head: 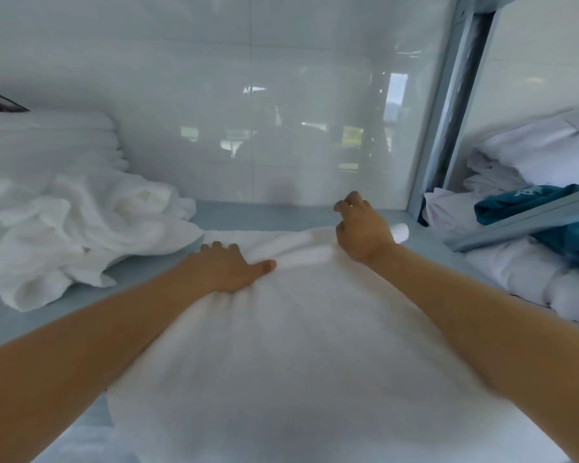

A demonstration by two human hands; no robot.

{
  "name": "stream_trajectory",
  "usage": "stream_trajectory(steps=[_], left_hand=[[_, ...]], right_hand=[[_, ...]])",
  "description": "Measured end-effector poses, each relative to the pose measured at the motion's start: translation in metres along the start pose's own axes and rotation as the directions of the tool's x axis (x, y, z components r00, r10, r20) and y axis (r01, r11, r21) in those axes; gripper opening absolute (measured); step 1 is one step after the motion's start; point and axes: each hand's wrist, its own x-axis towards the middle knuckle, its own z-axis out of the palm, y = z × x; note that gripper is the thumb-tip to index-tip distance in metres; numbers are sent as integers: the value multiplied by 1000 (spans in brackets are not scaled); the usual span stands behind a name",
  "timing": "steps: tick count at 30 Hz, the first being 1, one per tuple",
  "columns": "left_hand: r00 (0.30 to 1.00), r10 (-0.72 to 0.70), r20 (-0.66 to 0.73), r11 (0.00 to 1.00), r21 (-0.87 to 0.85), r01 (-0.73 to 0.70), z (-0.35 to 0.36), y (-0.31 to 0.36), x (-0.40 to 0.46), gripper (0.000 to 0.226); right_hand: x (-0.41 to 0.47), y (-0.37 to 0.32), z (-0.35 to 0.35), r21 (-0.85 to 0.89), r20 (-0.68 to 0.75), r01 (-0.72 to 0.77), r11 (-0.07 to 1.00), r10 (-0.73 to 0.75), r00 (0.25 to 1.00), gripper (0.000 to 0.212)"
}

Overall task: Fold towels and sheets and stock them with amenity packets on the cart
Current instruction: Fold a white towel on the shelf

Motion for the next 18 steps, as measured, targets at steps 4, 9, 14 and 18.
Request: stream_trajectory(steps=[4,9,14,18], left_hand=[[998,66,-8,996,-68,-66,-8,-4,6,116],[988,151,9,987,-48,-151,-6,-28,3,68],[990,140,-35,990,-4,-141,9,-36,-3,76],[972,233,-39,972,-27,-234,8,-31,0,79]], right_hand=[[-37,18,16,199,197,-7,980,-33,980,37],[-75,57,-14,211,88,55,976,-75,993,42],[-108,75,-29,179,342,-121,976,53,938,57],[-114,74,-32,68,471,-108,992,63,880,70]])
